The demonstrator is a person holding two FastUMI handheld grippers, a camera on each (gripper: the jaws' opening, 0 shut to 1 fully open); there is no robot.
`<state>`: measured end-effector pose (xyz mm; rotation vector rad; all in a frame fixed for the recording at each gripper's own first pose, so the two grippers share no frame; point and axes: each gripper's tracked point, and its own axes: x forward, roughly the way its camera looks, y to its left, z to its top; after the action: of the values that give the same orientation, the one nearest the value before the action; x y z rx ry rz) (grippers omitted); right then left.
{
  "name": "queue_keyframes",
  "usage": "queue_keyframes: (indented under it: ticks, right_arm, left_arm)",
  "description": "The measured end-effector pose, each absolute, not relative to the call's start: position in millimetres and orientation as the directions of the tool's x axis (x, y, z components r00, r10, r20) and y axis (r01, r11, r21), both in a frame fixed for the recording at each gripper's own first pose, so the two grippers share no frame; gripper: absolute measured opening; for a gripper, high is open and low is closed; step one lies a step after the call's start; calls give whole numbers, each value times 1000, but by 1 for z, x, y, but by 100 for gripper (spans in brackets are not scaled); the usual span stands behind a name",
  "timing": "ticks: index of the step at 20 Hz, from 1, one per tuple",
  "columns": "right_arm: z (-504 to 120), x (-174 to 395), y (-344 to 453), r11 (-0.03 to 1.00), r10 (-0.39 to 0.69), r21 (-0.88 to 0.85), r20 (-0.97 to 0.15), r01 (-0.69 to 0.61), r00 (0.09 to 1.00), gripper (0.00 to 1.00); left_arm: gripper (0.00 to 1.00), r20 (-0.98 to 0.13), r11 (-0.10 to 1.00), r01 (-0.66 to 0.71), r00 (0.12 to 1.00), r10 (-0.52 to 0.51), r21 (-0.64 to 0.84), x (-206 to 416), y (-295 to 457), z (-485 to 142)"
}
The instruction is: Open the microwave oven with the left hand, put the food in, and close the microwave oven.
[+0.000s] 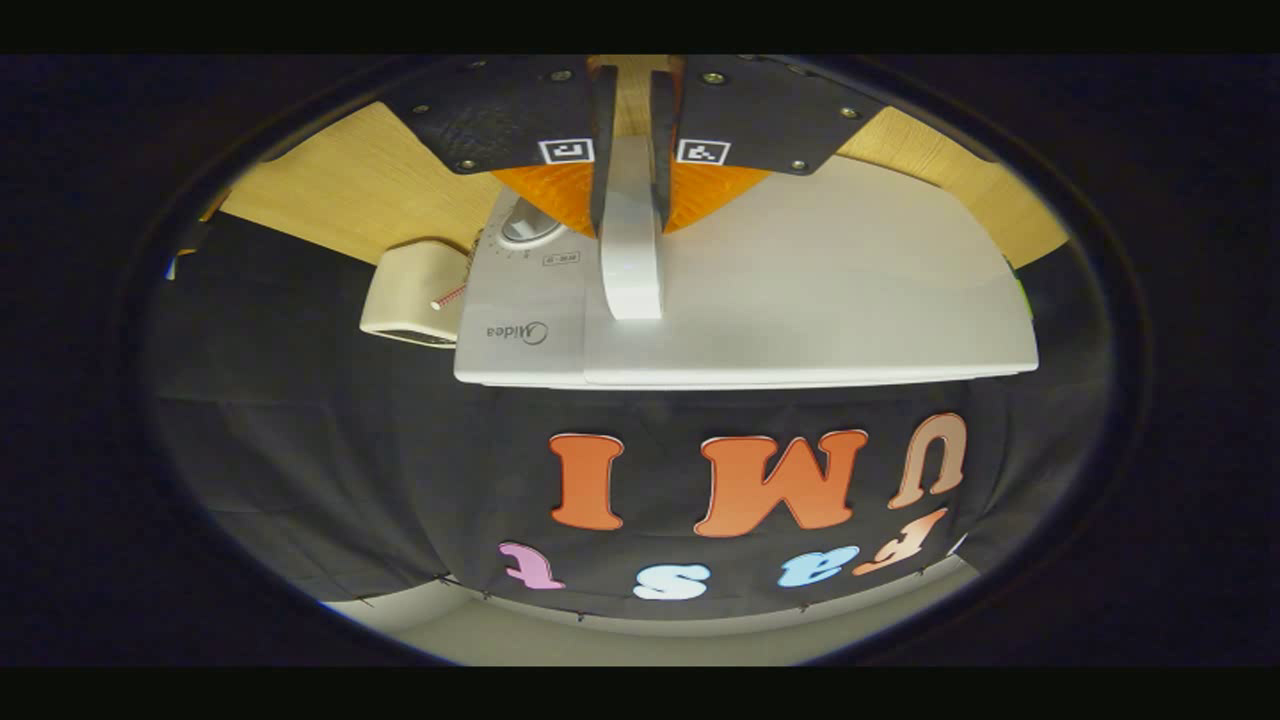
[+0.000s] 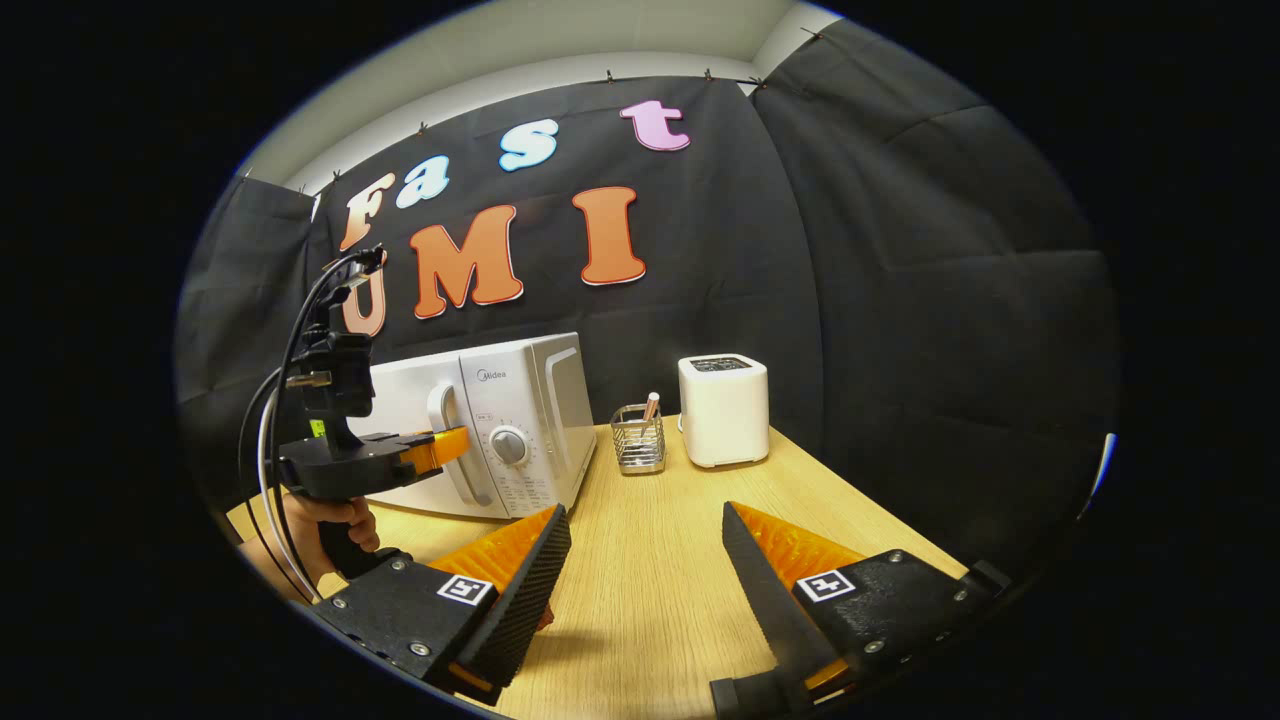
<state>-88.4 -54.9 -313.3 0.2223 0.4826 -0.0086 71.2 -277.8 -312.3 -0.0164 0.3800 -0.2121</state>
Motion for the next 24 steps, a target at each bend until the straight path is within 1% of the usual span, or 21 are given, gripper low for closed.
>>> queue_keyframes:
  ticks: [1,2,3,4,5,6,8,10,11,12,13,14,15,16,18,21,22,23,24]
  right_arm:
    - [-313,-91,-55,975,44,213,-462,63,886,95]
    - [-313,-93,-54,975,45,215,-463,63,885,95]
    - [-313,-96,-55,975,43,214,-467,66,883,94]
    - [-315,-98,-54,975,44,213,-470,65,881,94]
    - [-316,-99,-54,975,44,212,-473,65,880,94]
    - [-317,-101,-54,975,44,211,-477,66,878,94]
    - [-320,-103,-55,975,45,214,-483,67,874,94]
    - [-323,-103,-55,973,46,220,-488,72,871,94]
    - [-323,-102,-55,972,49,225,-489,71,871,94]
    - [-324,-102,-56,970,51,232,-490,73,870,94]
    - [-326,-102,-55,968,56,241,-493,74,868,94]
    - [-328,-103,-52,965,66,251,-496,71,866,94]
    - [-330,-103,-50,963,70,258,-501,72,862,94]
    - [-332,-102,-48,962,74,264,-504,72,860,94]
    - [-334,-103,-42,958,88,279,-510,68,855,94]
    - [-339,-103,-28,949,122,311,-527,57,841,94]
    - [-340,-105,-22,945,136,323,-531,52,836,94]
    - [-342,-106,-18,941,149,335,-535,47,832,94]
    - [-344,-107,-13,937,161,346,-540,43,826,94]
  left_arm:
    - [14,-362,978,196,909,-207,-66,71,-277,-310]
    - [12,-361,979,191,910,-206,-78,70,-279,-311]
    - [14,-360,979,184,910,-204,-88,69,-278,-311]
    - [11,-357,979,180,912,-202,-93,67,-278,-310]
    - [10,-354,979,182,913,-203,-91,67,-278,-309]
    - [13,-353,978,184,912,-208,-102,66,-278,-309]
    - [12,-352,973,176,910,-218,-149,64,-277,-308]
    - [12,-334,977,162,921,-201,-141,58,-275,-302]
    - [9,-320,980,162,928,-191,-115,54,-274,-298]
    - [10,-310,980,176,930,-197,-97,49,-273,-298]
    - [7,-306,976,185,928,-212,-113,45,-274,-296]
    - [10,-313,972,197,922,-228,-127,38,-273,-297]
    - [7,-313,970,202,920,-236,-136,30,-271,-296]
    - [11,-311,968,216,918,-245,-125,21,-267,-294]
    - [11,-292,965,243,920,-262,-101,1,-260,-287]
    - [11,-283,953,278,911,-301,-117,-29,-246,-280]
    - [11,-279,949,290,908,-313,-122,-39,-240,-277]
    - [8,-275,946,301,906,-322,-117,-48,-234,-274]
    - [11,-268,944,309,906,-328,-114,-58,-227,-270]
